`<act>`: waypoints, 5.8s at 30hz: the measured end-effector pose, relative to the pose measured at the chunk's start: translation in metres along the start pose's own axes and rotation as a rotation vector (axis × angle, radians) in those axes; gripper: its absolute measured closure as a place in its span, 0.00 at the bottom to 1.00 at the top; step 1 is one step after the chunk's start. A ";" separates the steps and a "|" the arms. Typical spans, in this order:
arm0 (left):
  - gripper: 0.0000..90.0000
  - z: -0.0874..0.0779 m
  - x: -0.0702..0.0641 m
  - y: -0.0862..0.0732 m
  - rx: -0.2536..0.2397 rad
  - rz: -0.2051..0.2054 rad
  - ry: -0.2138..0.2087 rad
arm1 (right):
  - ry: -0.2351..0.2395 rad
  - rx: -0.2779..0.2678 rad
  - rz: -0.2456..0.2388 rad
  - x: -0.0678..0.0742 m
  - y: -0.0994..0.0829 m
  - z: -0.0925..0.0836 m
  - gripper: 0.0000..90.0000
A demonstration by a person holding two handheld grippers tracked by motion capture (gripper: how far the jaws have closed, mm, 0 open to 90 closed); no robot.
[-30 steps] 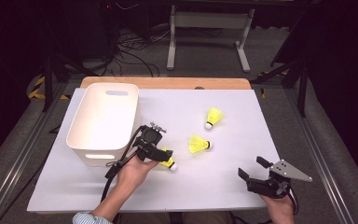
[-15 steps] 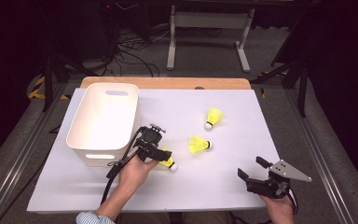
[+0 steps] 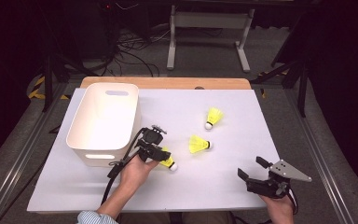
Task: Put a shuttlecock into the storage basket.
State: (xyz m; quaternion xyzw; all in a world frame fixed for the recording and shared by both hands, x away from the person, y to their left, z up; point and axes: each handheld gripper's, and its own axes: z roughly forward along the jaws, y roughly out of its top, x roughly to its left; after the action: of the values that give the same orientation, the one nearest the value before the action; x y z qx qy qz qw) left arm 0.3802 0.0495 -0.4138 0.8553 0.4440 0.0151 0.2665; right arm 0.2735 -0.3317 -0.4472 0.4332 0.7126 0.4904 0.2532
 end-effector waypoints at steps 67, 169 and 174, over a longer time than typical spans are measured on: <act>1.00 -0.047 -0.017 0.038 -0.015 0.141 -0.004 | -0.003 0.007 -0.012 0.000 0.000 0.000 0.14; 0.99 -0.152 0.052 0.076 -0.171 0.010 0.086 | 0.003 0.024 -0.013 0.000 -0.001 0.002 0.14; 0.99 -0.156 0.055 0.073 -0.177 0.001 0.089 | 0.004 0.023 -0.013 0.000 -0.001 0.002 0.14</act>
State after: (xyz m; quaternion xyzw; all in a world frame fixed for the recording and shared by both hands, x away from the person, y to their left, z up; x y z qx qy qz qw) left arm 0.4273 0.1270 -0.2571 0.8272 0.4518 0.0925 0.3210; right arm 0.2753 -0.3310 -0.4490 0.4306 0.7215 0.4811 0.2500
